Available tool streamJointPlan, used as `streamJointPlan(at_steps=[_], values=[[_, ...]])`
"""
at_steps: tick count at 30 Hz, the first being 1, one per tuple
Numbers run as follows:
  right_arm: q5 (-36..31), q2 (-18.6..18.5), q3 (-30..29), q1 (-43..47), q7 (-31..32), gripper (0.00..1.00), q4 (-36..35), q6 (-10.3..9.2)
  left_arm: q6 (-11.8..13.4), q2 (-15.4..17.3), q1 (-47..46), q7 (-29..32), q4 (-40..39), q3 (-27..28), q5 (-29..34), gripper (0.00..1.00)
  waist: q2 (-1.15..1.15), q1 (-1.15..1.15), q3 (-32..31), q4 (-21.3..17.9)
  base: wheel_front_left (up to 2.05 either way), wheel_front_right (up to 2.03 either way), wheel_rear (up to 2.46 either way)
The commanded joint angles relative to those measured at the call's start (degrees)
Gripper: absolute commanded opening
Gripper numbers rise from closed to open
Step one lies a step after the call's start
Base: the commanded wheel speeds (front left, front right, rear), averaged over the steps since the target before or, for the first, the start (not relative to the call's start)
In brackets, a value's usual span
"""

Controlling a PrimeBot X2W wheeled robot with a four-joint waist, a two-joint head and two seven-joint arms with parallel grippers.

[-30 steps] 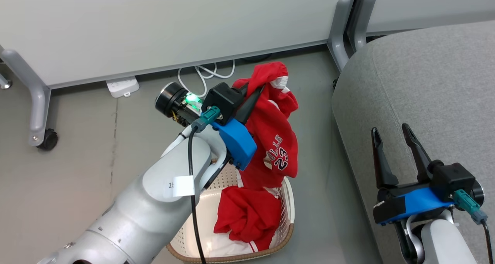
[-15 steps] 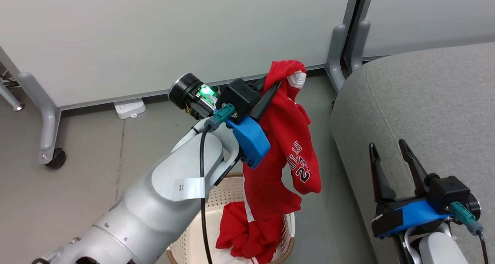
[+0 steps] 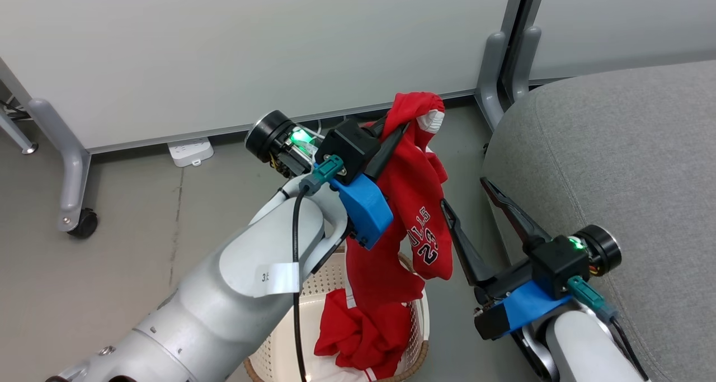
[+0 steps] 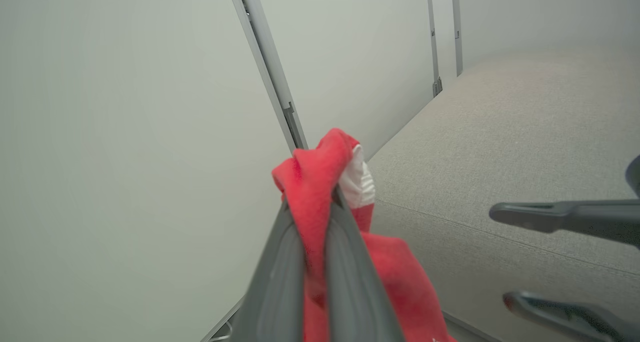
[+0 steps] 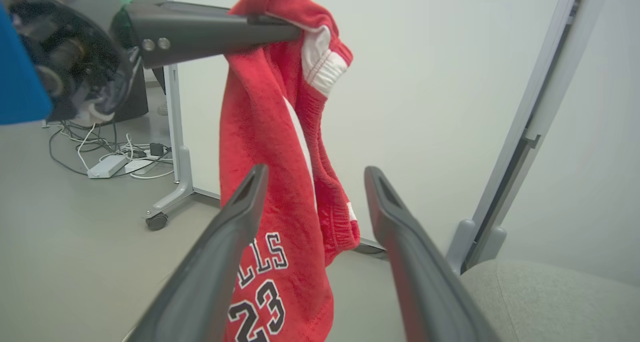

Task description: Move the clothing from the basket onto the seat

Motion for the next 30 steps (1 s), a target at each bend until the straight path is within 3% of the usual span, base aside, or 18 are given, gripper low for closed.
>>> streamJointPlan(at_steps=[1, 5, 24, 25, 26, 27, 30], values=[[0.11, -0.70, 0.69, -1.05, -0.04, 1.00, 0.12, 0.01, 0.25, 0.11, 0.42, -0.01, -0.27, -0.20, -0.33, 0.00, 0.00, 0.00, 0.16, 0.11, 0.00, 0.00, 0.00], [0.87, -1.55, 5.20, -4.92, -0.04, 1.00, 1.69, 0.01, 0.44, -0.21, -0.29, 0.31, -1.00, -0.60, -0.10, 0.00, 0.00, 0.00, 0.97, 0.77, 0.00, 0.00, 0.00], [0.15, -0.24, 9.75, -16.71, -0.05, 1.00, 17.85, 0.01, 0.41, -1.52, -2.29, 0.21, -2.78, -2.58, 0.27, 0.00, 0.00, 0.00, 3.16, 2.24, 0.00, 0.00, 0.00], [0.55, -0.06, 9.95, -17.06, -0.05, 0.92, 18.73, 0.01, 0.42, -1.54, -2.30, 0.17, -2.77, -2.63, 0.22, 0.00, 0.00, 0.00, 3.14, 2.22, 0.00, 0.00, 0.00], [0.88, 0.13, 10.15, -17.39, -0.05, 0.12, 19.39, 0.01, 0.43, -1.56, -2.30, 0.13, -2.73, -2.67, 0.17, 0.00, 0.00, 0.00, 3.11, 2.21, 0.00, 0.00, 0.00], [1.12, 0.28, 10.32, -17.71, -0.04, 0.00, 19.99, 0.01, 0.42, -1.58, -2.31, 0.10, -2.67, -2.72, 0.11, 0.00, 0.00, 0.00, 3.08, 2.21, 0.00, 0.00, 0.00], [1.58, 0.52, 10.64, -18.20, -0.05, 0.00, 20.71, 0.01, 0.31, -1.64, -2.35, -0.01, -2.58, -2.90, -0.12, 0.00, 0.00, 0.00, 3.03, 2.22, 0.00, 0.00, 0.00]])
